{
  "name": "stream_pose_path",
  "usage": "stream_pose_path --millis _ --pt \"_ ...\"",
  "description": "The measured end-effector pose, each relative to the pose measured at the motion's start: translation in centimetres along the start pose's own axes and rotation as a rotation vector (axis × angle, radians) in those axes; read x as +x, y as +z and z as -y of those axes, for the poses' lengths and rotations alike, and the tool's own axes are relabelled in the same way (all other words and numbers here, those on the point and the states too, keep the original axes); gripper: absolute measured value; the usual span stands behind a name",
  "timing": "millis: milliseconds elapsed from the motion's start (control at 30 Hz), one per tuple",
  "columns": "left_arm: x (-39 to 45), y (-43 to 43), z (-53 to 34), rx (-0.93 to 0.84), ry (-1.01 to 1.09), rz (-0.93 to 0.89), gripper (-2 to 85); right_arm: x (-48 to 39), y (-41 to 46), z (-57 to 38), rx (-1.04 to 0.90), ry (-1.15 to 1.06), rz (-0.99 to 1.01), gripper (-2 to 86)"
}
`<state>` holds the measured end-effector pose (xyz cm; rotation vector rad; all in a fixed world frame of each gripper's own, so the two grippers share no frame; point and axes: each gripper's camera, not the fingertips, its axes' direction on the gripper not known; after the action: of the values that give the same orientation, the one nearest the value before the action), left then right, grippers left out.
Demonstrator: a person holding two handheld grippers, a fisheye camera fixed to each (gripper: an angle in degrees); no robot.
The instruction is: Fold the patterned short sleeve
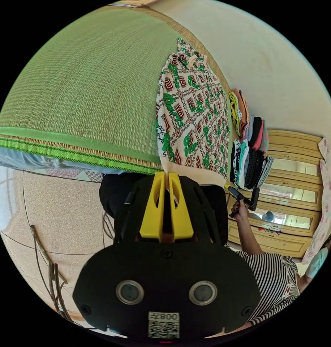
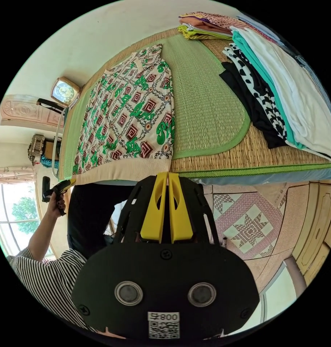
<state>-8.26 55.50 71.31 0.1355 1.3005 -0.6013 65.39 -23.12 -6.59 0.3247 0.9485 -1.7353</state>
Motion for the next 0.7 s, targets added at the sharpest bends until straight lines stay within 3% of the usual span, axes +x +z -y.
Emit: stream_pose_path --millis 133,700 --pt "-0.3 -1.2 -1.7 0.033 0.01 -0.047 1.6 1.2 -2.1 -1.5 0.024 -0.011 0.13 0.3" --pt "-2.7 -6.7 -12.1 0.108 0.036 -0.226 1.3 4.0 -9.5 -10.3 0.07 -0.064 0.35 0.2"
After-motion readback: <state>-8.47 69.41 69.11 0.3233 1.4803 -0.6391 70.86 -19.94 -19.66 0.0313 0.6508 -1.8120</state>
